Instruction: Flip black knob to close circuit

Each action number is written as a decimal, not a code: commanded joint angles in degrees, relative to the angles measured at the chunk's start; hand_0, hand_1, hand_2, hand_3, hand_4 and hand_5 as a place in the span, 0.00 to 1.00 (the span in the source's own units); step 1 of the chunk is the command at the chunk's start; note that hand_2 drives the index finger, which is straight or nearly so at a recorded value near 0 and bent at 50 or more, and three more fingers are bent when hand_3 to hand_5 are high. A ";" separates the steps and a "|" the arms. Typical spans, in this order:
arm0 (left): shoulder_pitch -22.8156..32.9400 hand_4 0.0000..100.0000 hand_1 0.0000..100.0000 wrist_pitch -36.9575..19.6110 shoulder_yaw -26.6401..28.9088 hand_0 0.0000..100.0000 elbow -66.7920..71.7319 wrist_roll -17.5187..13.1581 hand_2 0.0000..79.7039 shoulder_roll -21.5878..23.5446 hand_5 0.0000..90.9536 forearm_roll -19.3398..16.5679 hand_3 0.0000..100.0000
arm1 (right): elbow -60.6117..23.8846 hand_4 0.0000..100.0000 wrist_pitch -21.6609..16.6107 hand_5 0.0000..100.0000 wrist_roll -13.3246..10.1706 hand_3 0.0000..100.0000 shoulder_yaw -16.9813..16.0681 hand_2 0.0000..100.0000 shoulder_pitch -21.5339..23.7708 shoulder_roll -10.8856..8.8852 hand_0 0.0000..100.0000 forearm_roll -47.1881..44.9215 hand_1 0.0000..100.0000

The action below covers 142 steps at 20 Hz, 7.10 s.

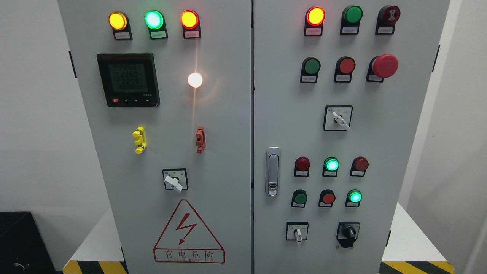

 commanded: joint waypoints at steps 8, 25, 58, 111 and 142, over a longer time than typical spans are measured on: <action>1.23 0.00 0.56 -0.02 0.00 0.12 -1.32 -0.01 0.00 0.08 0.00 0.00 0.00 | 1.57 0.00 -0.12 0.00 0.14 0.00 -0.30 0.00 -0.94 0.08 0.00 0.00 0.20; 1.23 0.00 0.56 -0.02 0.00 0.12 -1.32 -0.01 0.00 -0.01 0.00 0.00 0.00 | -2.03 0.13 -14.71 0.00 1.11 0.21 -0.39 0.08 -2.87 0.69 0.00 -0.53 0.15; 1.23 0.00 0.56 -0.02 0.00 0.12 -1.32 -0.01 0.00 0.08 0.00 0.00 0.00 | -54.84 0.88 -15.68 0.89 -23.86 1.00 0.59 0.87 1.26 0.95 0.00 43.67 0.02; 1.23 0.00 0.56 -0.02 0.00 0.12 -1.32 -0.01 0.00 0.08 0.00 0.00 0.00 | -82.63 0.92 12.53 0.97 -8.21 1.00 3.22 0.88 -16.40 0.87 0.00 66.80 0.06; 1.23 0.00 0.56 -0.02 0.00 0.12 -1.32 -0.01 0.00 -0.01 0.00 0.00 0.00 | -79.29 0.92 15.78 0.96 -3.46 1.00 1.29 0.88 -23.79 0.43 0.00 69.35 0.06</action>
